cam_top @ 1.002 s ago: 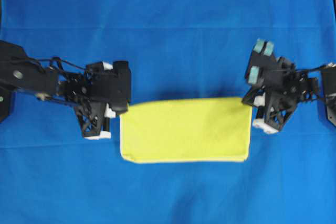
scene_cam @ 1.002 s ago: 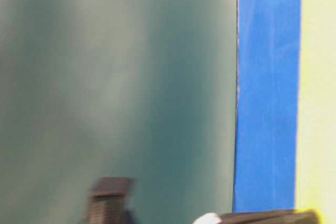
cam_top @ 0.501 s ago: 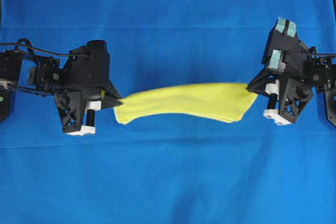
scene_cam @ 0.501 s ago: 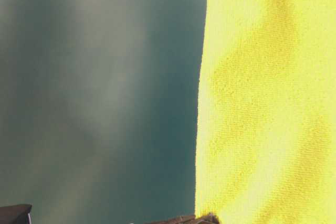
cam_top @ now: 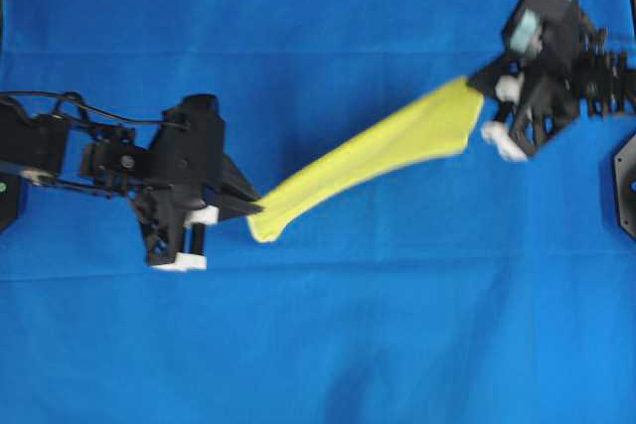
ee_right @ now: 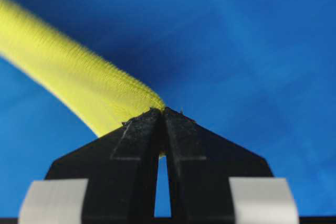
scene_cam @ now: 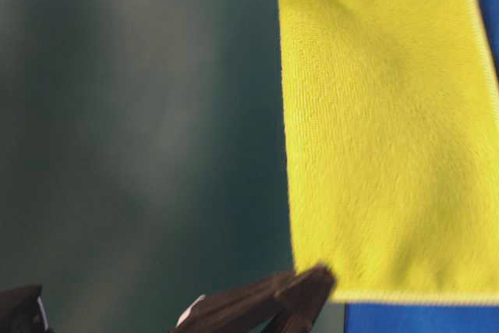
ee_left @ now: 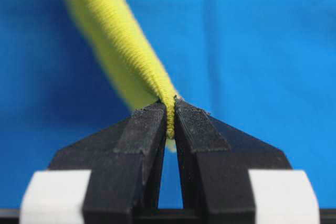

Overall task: Fold the yellow towel.
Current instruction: 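Lift the towel and rotate it to lie vertically, right gripper moving up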

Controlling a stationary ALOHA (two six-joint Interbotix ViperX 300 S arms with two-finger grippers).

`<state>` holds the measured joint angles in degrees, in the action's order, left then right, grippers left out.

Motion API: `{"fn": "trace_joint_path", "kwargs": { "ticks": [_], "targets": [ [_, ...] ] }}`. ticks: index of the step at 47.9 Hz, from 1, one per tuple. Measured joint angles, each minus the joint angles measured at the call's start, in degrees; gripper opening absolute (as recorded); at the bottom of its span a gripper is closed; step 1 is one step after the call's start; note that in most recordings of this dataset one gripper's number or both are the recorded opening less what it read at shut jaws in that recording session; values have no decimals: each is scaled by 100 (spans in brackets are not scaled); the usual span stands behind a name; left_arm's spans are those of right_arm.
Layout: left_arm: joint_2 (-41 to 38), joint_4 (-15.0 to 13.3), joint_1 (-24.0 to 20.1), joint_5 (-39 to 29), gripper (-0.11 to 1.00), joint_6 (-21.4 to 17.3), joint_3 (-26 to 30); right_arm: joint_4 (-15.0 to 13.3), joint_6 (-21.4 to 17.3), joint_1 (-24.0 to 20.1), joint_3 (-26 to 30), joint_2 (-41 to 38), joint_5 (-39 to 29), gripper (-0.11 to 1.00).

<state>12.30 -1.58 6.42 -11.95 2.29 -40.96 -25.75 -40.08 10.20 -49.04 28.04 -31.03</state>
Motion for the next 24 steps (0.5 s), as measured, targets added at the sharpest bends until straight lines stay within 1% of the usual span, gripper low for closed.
{"fn": "trace_joint_path", "kwargs": {
  "ticks": [5, 13, 18, 24],
  "targets": [
    [-343, 0, 185, 290, 5, -158, 281, -158, 44, 404, 105, -149, 316, 4],
    [-879, 26, 396, 378, 5, -519, 853, -343, 105, 853, 396, -536, 923, 4],
    [-1248, 26, 475, 396, 5, -756, 1230, -396, 193, 1002, 606, -817, 1178, 4],
    [-1617, 26, 519, 413, 5, -896, 1661, -431, 360, 1046, 905, -1160, 1362, 4]
  ]
}}
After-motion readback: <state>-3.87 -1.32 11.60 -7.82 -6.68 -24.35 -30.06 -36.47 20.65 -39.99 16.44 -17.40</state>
